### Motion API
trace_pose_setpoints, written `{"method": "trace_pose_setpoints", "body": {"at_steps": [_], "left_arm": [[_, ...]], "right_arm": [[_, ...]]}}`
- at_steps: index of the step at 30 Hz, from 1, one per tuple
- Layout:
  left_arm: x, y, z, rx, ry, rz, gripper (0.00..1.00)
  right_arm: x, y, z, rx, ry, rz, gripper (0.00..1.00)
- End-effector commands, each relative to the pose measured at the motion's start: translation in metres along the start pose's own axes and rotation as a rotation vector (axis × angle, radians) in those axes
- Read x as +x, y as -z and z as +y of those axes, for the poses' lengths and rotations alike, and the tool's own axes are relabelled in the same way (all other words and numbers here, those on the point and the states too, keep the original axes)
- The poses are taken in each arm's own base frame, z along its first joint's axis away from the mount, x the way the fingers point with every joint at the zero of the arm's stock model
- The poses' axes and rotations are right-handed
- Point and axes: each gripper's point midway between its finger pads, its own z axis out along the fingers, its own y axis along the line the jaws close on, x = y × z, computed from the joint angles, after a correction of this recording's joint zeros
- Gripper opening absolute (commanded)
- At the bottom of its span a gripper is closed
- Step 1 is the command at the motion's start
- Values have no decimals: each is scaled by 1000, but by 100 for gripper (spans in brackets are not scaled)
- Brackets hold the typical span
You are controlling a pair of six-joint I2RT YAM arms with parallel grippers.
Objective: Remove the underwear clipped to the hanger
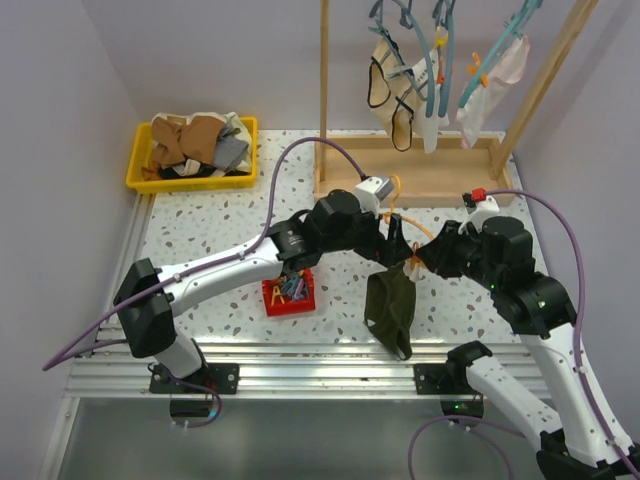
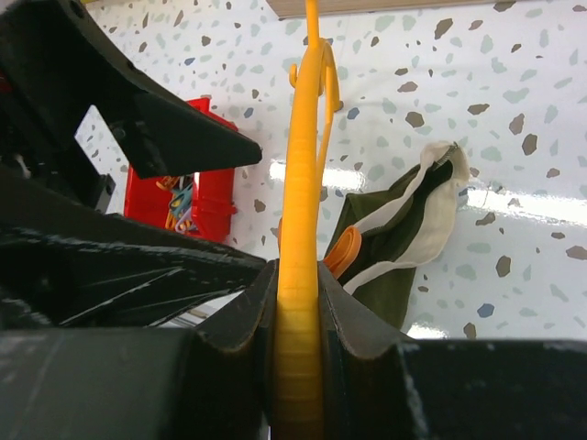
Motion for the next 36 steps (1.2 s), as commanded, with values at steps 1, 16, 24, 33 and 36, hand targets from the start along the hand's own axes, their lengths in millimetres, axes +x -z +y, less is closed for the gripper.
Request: {"method": "trace_pose_setpoints", "body": {"at_steps": [1,16,24,33,36], "left_arm": [[-30,17,-33,132,-30,-95,92],[-8,4,-27,143,-81,-13,81],[-12,12,-13,74,-117,-50,80],[-8,9,25,-72,-102,-37,76],[-7,12,45,-110,-78,-36,74]], "right_arm": [[-17,6,15,-58,1,-54,0],[-31,8,33,-120,-73,-85,0],[-44,8,57,-205,-190,-68,0],[-48,21,68,-242,-208,-50,0],[-48,25,71,-252,-214,-48,0]]}}
